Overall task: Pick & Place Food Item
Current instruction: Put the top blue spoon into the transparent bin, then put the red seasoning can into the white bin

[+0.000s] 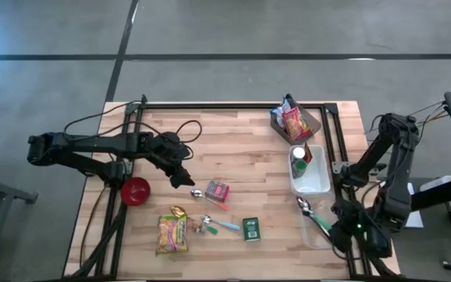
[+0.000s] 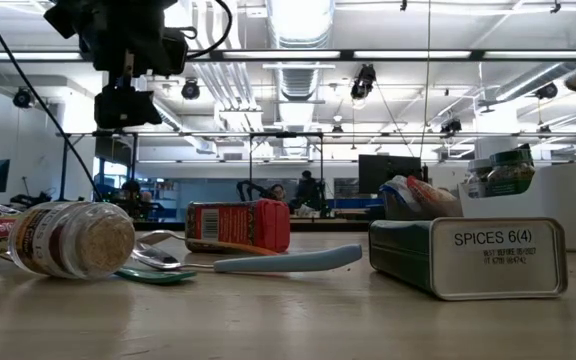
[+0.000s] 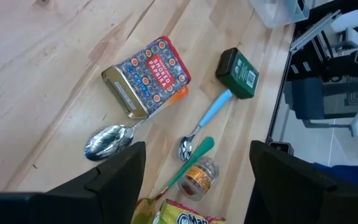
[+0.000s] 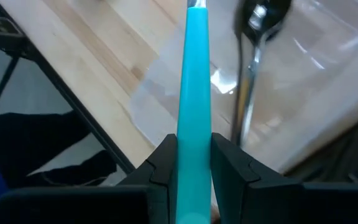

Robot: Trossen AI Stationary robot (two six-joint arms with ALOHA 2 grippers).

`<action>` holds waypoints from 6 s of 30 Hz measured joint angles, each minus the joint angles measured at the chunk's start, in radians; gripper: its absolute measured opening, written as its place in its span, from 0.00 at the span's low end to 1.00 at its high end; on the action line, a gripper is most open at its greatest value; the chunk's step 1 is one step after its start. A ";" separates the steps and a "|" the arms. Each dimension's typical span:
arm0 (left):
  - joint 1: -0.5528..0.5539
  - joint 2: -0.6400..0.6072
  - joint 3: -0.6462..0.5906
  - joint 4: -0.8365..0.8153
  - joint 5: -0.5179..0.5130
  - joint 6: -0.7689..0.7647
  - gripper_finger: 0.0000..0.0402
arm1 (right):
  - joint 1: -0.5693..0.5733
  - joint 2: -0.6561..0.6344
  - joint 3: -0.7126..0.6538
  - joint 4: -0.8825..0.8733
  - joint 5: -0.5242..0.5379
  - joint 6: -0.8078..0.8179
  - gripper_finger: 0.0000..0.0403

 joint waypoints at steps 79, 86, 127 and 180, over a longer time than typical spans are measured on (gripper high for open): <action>-0.063 0.168 0.107 0.025 -0.144 0.272 0.72 | -0.003 0.135 0.037 -0.120 0.000 0.095 0.74; -0.066 0.302 0.214 0.011 -0.143 0.445 0.72 | -0.050 0.139 0.080 -0.152 0.001 0.069 0.74; -0.156 0.652 0.362 -0.089 -0.325 0.944 0.95 | -0.119 0.152 0.067 -0.117 0.003 0.089 0.74; -0.069 0.595 0.498 0.258 0.402 0.258 0.69 | -0.377 0.142 0.301 -0.133 0.450 -0.777 0.74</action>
